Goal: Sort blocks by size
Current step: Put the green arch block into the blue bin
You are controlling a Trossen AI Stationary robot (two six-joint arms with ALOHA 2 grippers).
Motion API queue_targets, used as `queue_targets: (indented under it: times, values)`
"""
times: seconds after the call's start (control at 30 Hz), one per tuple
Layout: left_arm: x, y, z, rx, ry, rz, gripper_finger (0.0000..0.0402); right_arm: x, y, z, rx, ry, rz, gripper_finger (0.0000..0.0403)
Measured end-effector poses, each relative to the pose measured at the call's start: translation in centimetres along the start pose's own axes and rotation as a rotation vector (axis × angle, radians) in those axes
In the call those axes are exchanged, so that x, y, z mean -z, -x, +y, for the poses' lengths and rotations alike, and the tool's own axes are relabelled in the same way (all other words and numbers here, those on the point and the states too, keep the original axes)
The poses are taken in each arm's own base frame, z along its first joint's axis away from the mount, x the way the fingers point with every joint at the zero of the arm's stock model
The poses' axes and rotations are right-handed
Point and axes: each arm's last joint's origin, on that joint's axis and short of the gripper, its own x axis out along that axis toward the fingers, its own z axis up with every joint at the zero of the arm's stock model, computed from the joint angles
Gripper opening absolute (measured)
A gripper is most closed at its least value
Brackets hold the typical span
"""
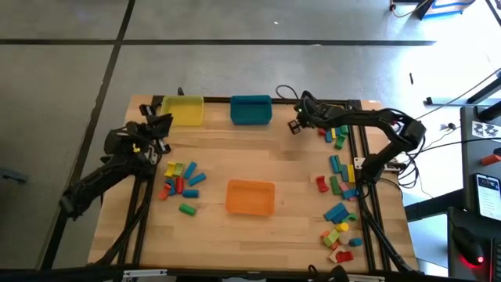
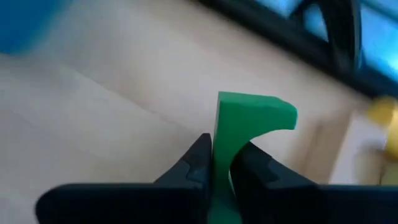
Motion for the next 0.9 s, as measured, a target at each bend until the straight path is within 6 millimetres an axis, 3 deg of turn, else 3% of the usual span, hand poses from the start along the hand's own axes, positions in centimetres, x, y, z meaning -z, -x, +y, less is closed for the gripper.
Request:
queue_targets:
  times: [0.2,0.47,0.9]
  values:
    - [0.3,-1.0,0.3,0.000,-0.008,0.101,0.0038,-3.1,3.1,2.3,-0.113,0.085,-0.152,0.0044]
    - [1.3,-2.2,0.6,0.001,0.020,0.197,0.0038,-6.0,5.1,4.7,-0.302,0.100,-0.413,0.0043]
    - [1.7,-2.4,0.7,0.003,-0.001,0.213,0.0038,-7.5,2.6,6.7,-0.446,0.061,-0.597,0.0047]
